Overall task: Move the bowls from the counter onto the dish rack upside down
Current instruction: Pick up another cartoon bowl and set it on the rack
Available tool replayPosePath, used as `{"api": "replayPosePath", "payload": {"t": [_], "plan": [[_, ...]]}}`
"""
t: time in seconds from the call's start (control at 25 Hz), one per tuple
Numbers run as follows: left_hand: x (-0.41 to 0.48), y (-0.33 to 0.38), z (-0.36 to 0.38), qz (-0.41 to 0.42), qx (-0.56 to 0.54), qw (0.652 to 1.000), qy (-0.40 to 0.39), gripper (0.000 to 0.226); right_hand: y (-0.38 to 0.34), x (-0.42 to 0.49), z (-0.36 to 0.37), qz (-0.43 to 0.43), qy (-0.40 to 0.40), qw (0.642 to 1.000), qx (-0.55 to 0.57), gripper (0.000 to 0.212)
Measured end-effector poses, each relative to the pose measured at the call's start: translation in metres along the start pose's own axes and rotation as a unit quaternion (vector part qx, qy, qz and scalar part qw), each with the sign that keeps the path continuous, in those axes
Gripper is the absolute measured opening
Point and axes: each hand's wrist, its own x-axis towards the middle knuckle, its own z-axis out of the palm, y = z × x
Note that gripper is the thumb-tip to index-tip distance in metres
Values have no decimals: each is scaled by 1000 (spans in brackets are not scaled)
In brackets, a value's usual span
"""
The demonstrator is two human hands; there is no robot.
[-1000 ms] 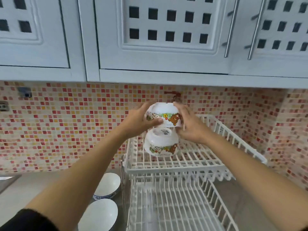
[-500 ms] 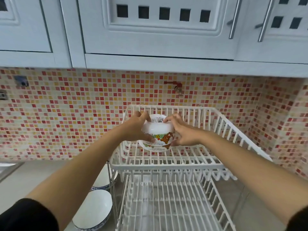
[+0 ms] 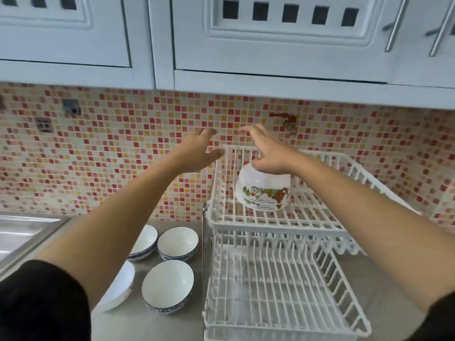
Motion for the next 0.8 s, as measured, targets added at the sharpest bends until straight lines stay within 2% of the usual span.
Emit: {"api": "replayPosePath", "payload": {"t": [0.12, 0.24, 0.48, 0.64, 0.8], "plan": [[-25, -53, -26, -89, -17, 995, 52, 53, -66, 39, 30, -42, 1, 999, -15, 72], [-66, -118, -29, -174, 13, 983, 49, 47, -123, 76, 96, -52, -37, 997, -32, 65], [-156, -242, 47, -308, 40, 946, -94, 45, -165, 99, 280, 2, -222, 975, -15, 54], [-212, -296, 125, -424, 7, 890, -168, 47, -153, 93, 387, 70, -215, 974, -12, 45], [-241, -312, 174, -472, -6, 858, -200, 44, -136, 89, 451, 112, -207, 971, -34, 51]]}}
